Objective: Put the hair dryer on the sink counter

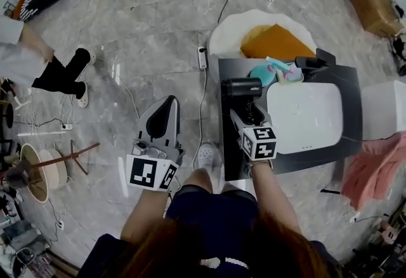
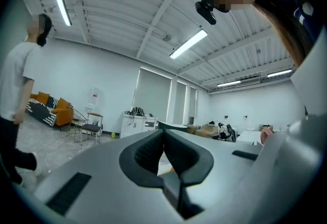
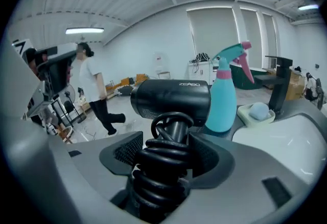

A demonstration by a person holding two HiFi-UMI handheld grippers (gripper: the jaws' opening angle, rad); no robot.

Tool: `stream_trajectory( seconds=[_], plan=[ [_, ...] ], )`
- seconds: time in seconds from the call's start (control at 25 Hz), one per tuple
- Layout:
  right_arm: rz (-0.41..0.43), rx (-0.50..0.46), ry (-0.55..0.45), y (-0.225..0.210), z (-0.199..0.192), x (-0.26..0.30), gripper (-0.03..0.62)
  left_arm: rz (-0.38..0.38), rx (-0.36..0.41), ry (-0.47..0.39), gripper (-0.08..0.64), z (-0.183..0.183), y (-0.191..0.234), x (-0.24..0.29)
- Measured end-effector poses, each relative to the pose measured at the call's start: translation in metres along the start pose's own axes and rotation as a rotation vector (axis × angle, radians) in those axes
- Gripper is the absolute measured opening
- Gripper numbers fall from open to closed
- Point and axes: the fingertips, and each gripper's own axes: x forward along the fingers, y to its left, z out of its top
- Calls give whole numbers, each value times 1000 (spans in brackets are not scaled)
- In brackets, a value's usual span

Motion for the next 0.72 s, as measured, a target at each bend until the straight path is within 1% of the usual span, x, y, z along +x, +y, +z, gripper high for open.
stream_trajectory(
  seconds=[0.12,0.28,0.48,0.72],
  plan=[
    [-22,-15,74,-7,-18,16,295,2,-6,14,18,-7,2,4],
    [-36,-14,133,-12,-37,30,295,2,-9,22,18,-13,3,5],
    [-52,10,181,-14,-50,41,296,13,-7,29,18,-15,8,2],
    [-94,-30,209,-20,-49,48,301,20,-5,33,18,-16,11,0]
  ],
)
